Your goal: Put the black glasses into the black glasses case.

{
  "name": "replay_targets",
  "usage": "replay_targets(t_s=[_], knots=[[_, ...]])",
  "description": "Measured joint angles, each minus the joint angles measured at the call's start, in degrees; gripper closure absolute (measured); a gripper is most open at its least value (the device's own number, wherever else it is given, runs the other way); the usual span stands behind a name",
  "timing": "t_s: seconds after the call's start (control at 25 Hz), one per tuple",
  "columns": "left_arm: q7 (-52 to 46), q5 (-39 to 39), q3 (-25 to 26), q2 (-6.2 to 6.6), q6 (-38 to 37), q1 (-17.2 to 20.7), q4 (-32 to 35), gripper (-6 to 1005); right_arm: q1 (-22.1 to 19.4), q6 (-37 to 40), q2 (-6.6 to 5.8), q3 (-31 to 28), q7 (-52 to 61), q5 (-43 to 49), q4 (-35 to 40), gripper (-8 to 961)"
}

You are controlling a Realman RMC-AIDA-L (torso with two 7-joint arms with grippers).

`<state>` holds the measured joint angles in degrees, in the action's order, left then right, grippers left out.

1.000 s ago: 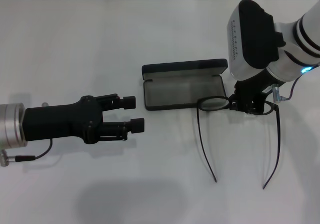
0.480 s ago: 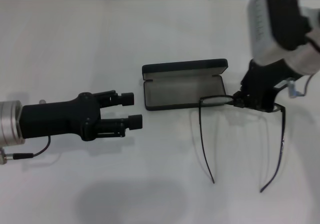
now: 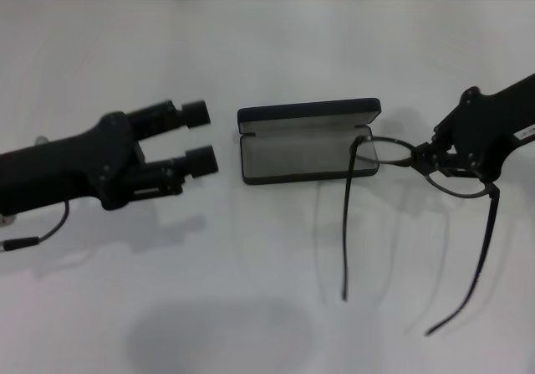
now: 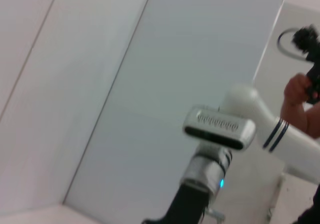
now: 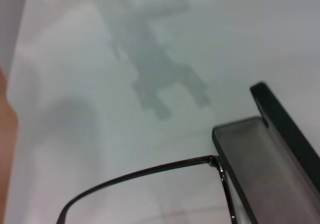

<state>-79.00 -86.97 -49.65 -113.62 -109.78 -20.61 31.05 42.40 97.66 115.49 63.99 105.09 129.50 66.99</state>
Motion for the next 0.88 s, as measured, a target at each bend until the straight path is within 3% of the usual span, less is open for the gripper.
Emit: replay_targets(t_s=[0.24, 0.4, 0.64, 0.88], knots=[[3.33, 6.81, 0.00, -1.03, -2.54, 0.36, -0.63, 195, -1.22, 2.62, -0.21, -9.15, -0.55, -7.76, -7.08, 874], [9.13, 8.99, 1.10, -2.17, -1.36, -0.20, -2.70, 196, -0.99, 4.61, -1.44, -12.92, -1.20, -14.49, -16.21, 874], [16.58, 8.91, 4.35, -2.64, 0.51, -2.88, -6.69, 414, -0.80, 5.25, -3.80, -13.30, -1.43, -21.68, -25.92, 873], [18.67, 7.73, 3.98, -2.91, 0.89, -6.38, -6.92, 545, 0.99, 7.56, -4.50, -13.36, -0.83, -23.84, -31.40, 875]])
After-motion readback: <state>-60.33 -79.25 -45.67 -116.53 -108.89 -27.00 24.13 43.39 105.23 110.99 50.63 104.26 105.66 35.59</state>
